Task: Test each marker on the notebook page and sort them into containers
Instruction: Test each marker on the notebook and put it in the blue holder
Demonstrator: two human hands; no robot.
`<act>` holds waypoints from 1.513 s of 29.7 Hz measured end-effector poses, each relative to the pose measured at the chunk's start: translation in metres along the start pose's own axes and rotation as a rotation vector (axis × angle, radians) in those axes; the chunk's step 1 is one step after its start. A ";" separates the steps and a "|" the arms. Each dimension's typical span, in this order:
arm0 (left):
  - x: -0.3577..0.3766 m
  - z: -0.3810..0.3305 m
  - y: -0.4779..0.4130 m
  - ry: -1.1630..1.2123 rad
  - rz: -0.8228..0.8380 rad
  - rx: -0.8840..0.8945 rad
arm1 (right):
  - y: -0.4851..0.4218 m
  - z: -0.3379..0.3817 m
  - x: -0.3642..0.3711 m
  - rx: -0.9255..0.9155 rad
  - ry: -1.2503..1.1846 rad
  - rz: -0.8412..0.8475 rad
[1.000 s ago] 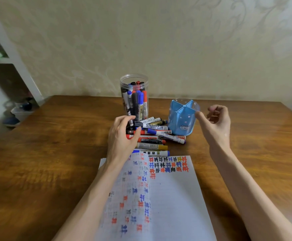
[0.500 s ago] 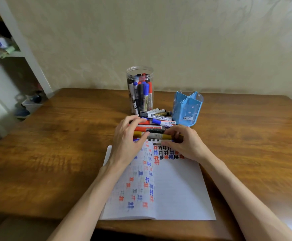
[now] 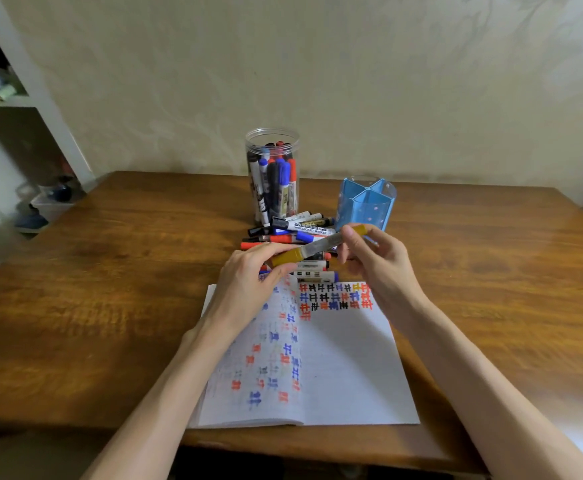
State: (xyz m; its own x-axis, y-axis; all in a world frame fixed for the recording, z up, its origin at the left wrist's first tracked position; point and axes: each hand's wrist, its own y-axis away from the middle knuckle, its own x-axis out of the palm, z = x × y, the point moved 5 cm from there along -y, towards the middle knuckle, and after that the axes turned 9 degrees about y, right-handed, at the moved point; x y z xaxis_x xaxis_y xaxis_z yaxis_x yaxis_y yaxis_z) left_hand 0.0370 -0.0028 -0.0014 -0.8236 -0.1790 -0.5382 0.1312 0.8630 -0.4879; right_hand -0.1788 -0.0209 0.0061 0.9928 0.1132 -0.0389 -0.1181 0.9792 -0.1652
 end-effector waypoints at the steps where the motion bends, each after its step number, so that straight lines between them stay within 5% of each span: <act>1: 0.002 -0.003 0.001 0.029 0.006 0.006 | 0.005 -0.002 0.008 0.010 0.012 0.019; 7: 0.013 -0.022 0.006 0.067 0.084 0.002 | 0.020 -0.011 0.020 0.046 0.071 -0.021; 14: 0.001 -0.005 0.006 0.273 -0.006 -0.137 | 0.019 -0.015 -0.004 0.044 0.088 -0.044; 20: 0.015 -0.013 0.004 0.192 0.143 -0.104 | 0.016 -0.016 0.011 -0.010 0.143 0.034; 32: 0.023 -0.018 -0.002 0.296 0.258 -0.131 | 0.023 -0.003 0.011 -0.080 0.256 -0.074; 42: 0.020 -0.022 0.005 0.227 0.094 -0.013 | 0.028 -0.005 0.014 -0.053 0.214 -0.134; 45: 0.024 -0.024 0.005 0.336 0.185 -0.093 | 0.027 -0.003 0.010 -0.075 0.218 -0.113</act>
State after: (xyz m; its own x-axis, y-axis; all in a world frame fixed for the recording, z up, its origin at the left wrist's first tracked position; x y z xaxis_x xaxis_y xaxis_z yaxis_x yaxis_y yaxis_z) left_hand 0.0050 0.0090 -0.0001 -0.9274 0.1350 -0.3488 0.2568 0.9079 -0.3312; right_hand -0.1723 0.0061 -0.0016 0.9731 -0.0427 -0.2262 -0.0162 0.9675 -0.2525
